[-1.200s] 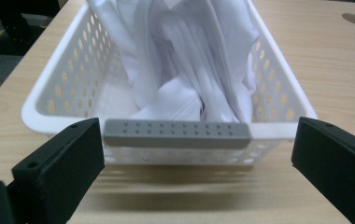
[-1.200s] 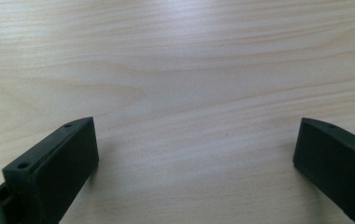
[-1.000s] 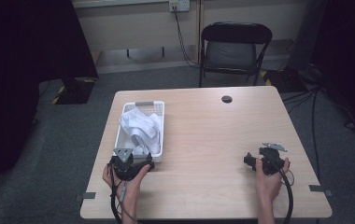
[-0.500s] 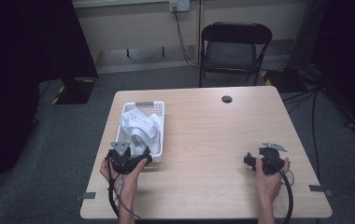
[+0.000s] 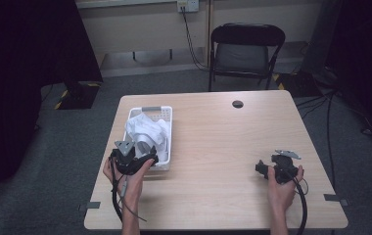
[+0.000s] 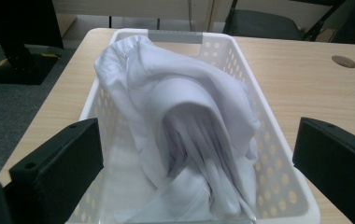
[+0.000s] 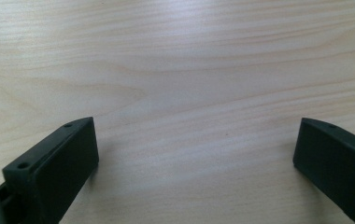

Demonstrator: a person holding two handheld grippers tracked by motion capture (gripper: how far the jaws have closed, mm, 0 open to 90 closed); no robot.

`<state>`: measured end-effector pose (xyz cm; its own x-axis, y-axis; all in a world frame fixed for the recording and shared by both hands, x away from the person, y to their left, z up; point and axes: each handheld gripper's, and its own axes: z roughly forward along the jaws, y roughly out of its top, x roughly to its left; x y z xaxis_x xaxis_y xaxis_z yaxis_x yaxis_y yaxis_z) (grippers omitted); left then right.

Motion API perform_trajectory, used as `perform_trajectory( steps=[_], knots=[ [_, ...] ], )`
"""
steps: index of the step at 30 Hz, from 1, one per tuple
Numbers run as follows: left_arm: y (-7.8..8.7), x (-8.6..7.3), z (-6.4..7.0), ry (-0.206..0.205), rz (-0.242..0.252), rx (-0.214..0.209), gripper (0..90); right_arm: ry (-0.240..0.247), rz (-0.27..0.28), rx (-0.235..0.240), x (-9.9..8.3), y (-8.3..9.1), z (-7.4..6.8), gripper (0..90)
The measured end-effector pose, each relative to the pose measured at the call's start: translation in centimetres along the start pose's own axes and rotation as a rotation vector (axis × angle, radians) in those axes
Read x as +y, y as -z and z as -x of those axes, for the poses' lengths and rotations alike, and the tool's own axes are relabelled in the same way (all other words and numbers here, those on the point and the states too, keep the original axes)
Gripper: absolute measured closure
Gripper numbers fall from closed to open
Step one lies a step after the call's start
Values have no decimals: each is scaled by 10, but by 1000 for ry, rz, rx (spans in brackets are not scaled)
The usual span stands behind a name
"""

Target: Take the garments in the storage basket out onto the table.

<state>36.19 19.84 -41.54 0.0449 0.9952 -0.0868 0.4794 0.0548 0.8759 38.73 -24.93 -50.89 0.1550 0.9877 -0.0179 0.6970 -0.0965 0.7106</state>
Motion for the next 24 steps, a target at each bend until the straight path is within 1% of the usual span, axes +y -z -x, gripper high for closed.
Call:
perform_trajectory(
  steps=[1, 4, 5, 10, 11, 12, 14, 16, 17, 19, 20, 24],
  knots=[
    [-1, 3, -1, 9, 4, -15, 15, 0, 0, 0, 0, 0, 0, 0],
    [-1, 6, -2, 14, 9, -17, 14, 0, 0, 0, 0, 0, 0, 0],
    [-1, 9, -3, 12, 6, -26, 14, 0, 0, 0, 0, 0, 0, 0],
    [-3, 13, -4, 13, 4, -26, 6, 0, 0, 0, 0, 0, 0, 0],
    [-5, 14, -5, 11, 2, -17, 6, 0, 0, 0, 0, 0, 0, 0],
    [-5, 14, -5, 11, 2, -17, 5, 0, 0, 0, 0, 0, 0, 0],
    [-10, 15, -7, 16, -8, -41, 5, 0, 0, 0, 0, 0, 0, 0],
    [-11, 15, -7, 15, -11, -40, 5, 0, 0, 0, 0, 0, 0, 0],
    [-15, 15, -7, 9, -17, -47, 5, 0, 0, 0, 0, 0, 0, 0],
    [-17, 16, -7, 12, -24, -46, 5, 0, 0, 0, 0, 0, 0, 0],
    [-19, 17, -7, 1, -37, -44, 5, 0, 0, 0, 0, 0, 0, 0],
    [-22, 21, -7, 4, -46, -48, 5, 0, 0, 0, 0, 0, 0, 0]
  ],
)
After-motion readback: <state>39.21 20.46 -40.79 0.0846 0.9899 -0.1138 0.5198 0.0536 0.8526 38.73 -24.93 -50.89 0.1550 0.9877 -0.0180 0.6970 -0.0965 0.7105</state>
